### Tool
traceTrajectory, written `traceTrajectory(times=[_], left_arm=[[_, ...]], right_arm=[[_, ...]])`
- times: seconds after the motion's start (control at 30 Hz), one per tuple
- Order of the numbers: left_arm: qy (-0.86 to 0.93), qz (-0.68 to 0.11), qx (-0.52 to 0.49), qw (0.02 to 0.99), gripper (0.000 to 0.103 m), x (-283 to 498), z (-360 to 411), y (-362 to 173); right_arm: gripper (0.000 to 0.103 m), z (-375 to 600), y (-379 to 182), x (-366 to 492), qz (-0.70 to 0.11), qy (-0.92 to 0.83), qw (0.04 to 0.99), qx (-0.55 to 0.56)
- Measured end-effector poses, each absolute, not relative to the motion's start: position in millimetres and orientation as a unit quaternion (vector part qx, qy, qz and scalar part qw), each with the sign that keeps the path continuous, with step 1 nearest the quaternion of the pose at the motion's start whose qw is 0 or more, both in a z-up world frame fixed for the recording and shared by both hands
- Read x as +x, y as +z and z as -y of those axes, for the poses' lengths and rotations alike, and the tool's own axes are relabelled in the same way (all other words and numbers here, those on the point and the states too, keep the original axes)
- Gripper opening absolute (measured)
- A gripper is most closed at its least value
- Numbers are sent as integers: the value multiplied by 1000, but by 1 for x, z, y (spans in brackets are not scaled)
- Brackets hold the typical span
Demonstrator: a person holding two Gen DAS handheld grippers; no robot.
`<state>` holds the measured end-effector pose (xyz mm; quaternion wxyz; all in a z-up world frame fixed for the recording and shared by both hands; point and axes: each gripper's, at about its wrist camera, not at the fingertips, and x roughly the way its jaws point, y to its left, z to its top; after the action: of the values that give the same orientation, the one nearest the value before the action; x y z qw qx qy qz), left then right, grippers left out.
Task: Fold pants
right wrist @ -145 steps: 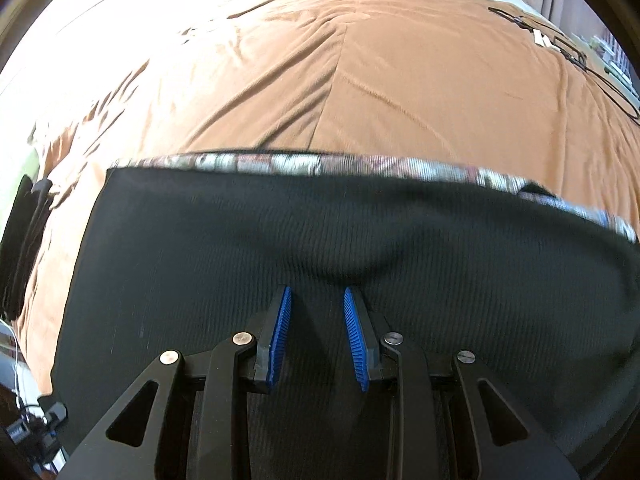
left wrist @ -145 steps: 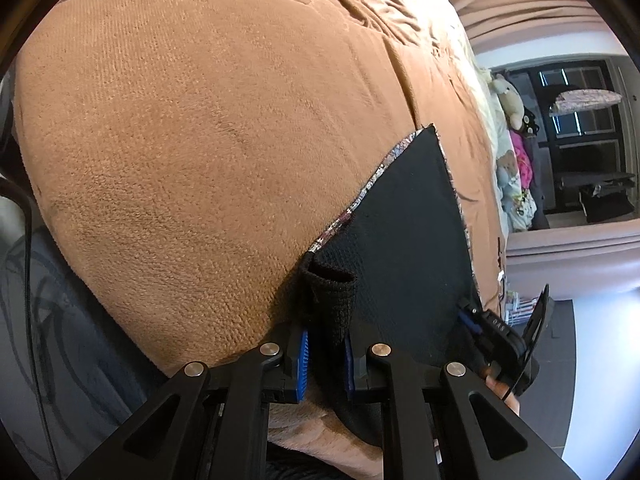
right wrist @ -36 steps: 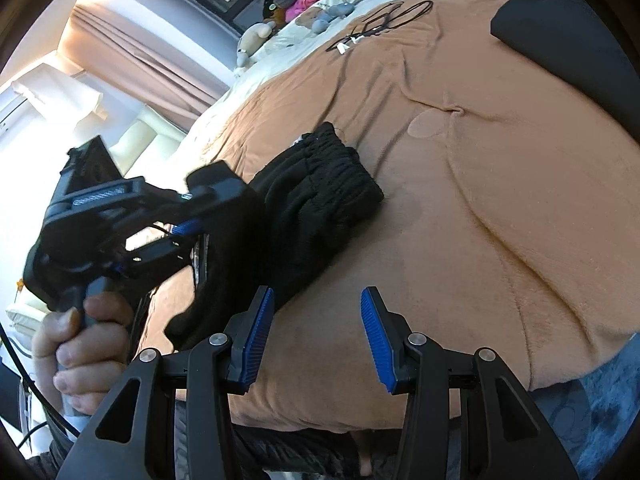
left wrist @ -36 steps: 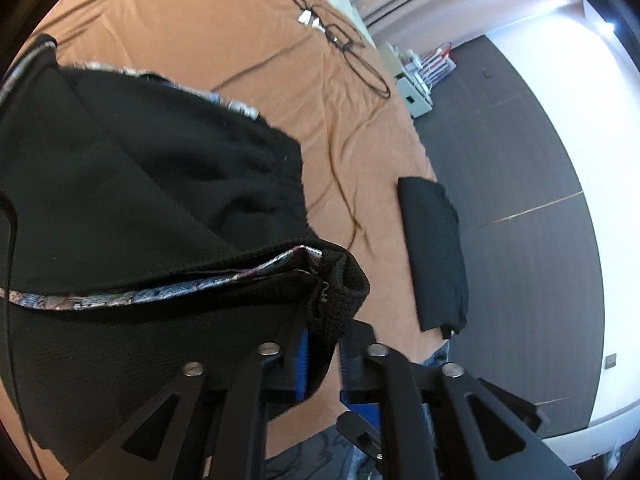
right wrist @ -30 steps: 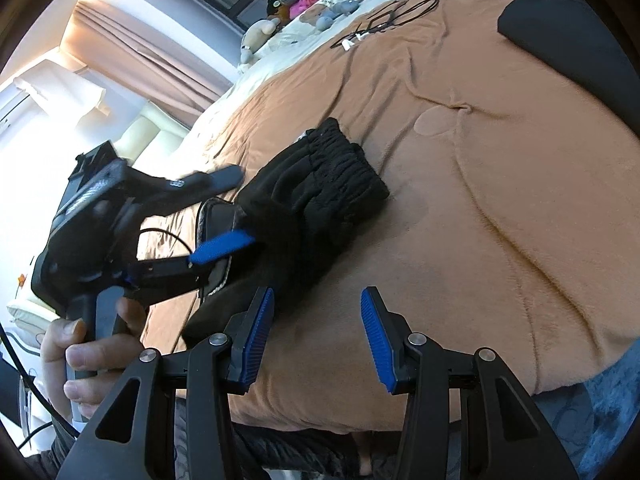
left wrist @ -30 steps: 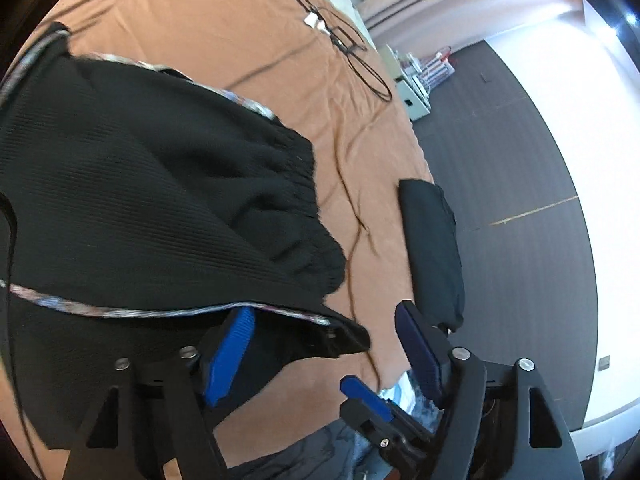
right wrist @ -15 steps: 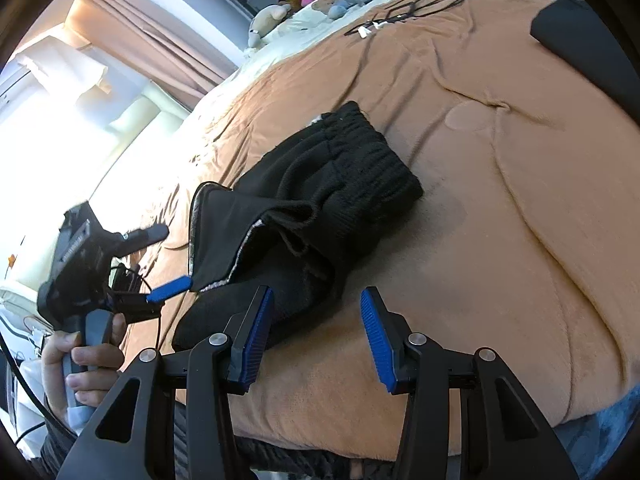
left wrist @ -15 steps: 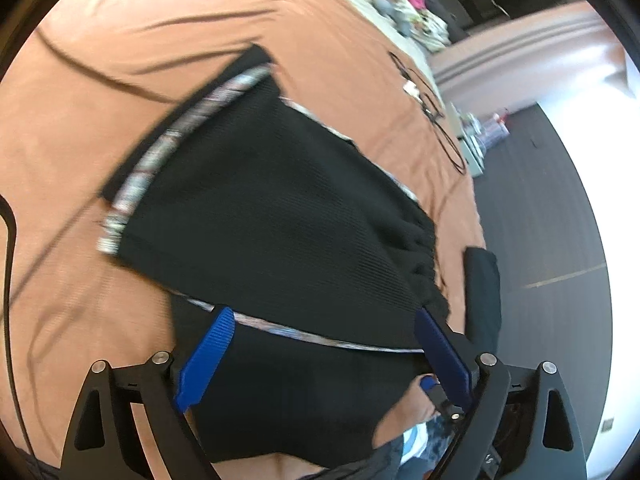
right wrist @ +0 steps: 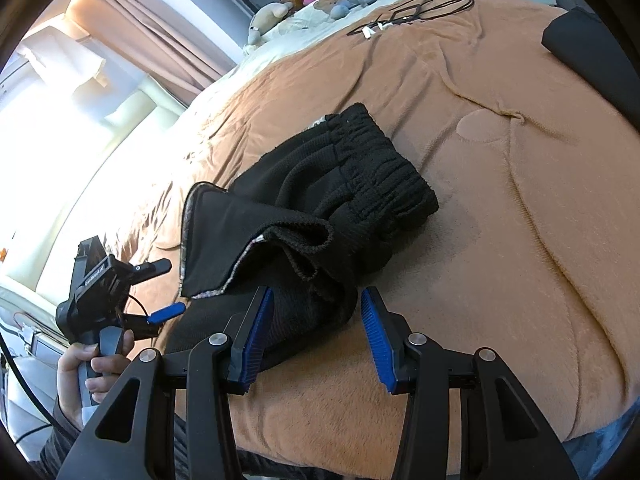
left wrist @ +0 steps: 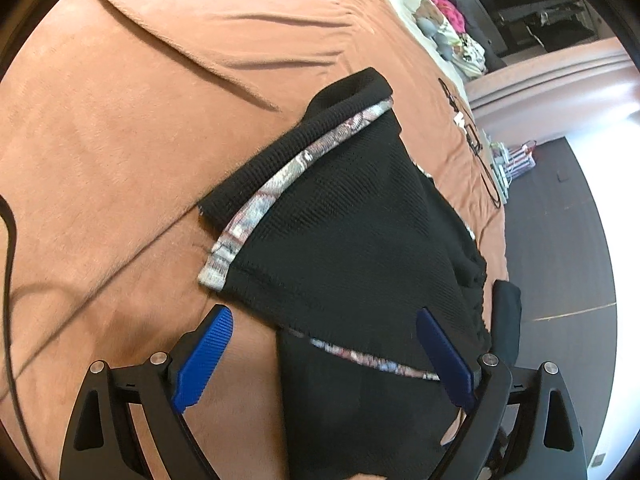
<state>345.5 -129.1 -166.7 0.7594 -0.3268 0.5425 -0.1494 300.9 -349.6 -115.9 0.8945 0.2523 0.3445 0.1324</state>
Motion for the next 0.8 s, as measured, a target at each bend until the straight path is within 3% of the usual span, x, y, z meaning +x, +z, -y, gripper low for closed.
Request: traceTrajectory(times=[0.27, 0.33, 0.43, 0.47, 0.5, 0.57, 0.8], left_arm=[[-138, -519, -349, 768, 92, 373, 133, -179], [-129, -513, -348, 774, 82, 377, 131, -177], [-111, -515, -342, 778, 46, 385, 127, -177], [-107, -518, -341, 777, 30, 389, 125, -178], [-107, -518, -344, 776, 22, 391, 122, -179], [-106, -511, -350, 778, 14, 395, 118, -174], [-128, -468, -335, 808, 10, 406, 120, -123]], right_arm=[[43, 355, -113, 298, -329, 117, 905, 242], [28, 356, -113, 296, -326, 117, 907, 238], [9, 358, -113, 295, -323, 123, 909, 235], [7, 358, -114, 294, -323, 122, 910, 231], [4, 358, -114, 292, -322, 124, 909, 233], [4, 360, -115, 290, -320, 128, 909, 235], [3, 361, -111, 278, -317, 141, 908, 237]])
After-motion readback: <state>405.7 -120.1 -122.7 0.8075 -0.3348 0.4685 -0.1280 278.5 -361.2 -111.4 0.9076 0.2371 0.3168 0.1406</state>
